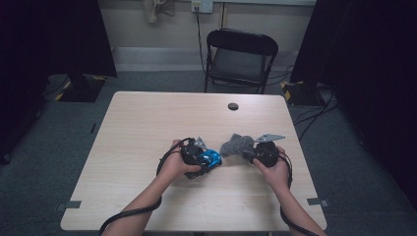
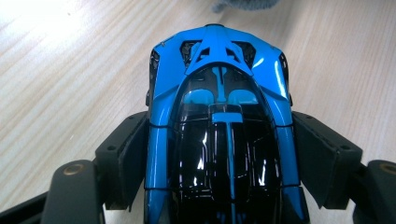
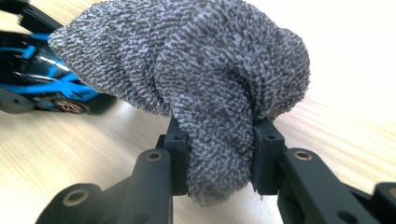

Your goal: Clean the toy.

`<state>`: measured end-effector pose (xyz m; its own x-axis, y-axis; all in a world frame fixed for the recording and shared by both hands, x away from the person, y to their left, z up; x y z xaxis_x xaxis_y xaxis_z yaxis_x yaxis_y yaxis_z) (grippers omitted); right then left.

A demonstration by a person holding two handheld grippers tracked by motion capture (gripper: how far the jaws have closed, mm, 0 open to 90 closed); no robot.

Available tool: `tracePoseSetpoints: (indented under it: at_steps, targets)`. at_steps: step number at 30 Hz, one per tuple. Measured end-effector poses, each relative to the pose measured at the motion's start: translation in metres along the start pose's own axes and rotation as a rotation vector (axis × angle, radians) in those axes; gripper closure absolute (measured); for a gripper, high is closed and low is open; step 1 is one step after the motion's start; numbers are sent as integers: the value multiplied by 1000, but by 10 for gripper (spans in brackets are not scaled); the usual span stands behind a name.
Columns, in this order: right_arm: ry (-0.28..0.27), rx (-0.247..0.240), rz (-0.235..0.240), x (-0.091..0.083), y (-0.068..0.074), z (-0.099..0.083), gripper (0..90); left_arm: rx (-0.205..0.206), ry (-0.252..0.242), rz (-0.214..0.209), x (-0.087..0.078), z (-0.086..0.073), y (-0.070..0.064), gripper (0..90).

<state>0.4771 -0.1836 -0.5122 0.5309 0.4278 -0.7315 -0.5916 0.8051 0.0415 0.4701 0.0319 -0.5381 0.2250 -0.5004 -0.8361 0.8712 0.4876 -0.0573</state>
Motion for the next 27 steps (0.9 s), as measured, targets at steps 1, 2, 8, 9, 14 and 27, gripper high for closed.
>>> tracePoseSetpoints:
  at_steps: [1, 2, 8, 9, 14, 27]
  targets:
    - [4, 0, -4, 1, 0, -1, 656, -1, 3, -1, -1, -1, 0, 256]
    - [4, 3, -3, 2, 1, -2, 653, -1, 8, -4, -2, -2, 0, 257]
    - [18, 12, 0, 4, 1, -9, 631, 2, 1, -15, -7, -9, 1, 257]
    - [19, 11, 3, 4, 2, -10, 622, 5, -1, -12, -7, -10, 1, 258]
    - [26, 11, 9, 4, 5, -13, 556, 6, -8, -7, -10, -14, 1, 259]
    - [34, -39, -22, 0, 4, -14, 226, 30, -7, 1, -11, -14, 0, 263]
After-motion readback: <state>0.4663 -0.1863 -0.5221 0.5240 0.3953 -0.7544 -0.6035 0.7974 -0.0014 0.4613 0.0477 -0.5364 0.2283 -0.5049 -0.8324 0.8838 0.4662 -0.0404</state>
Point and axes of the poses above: each handheld gripper's, and its own axes: x roughly forward along the jaws, z roughly out of its top, y roughly to its left, the point moved 7 cm from there along x, roughly forward along the jaws, and after that the axes turned 4 degrees about y, right-handed, at the moved point
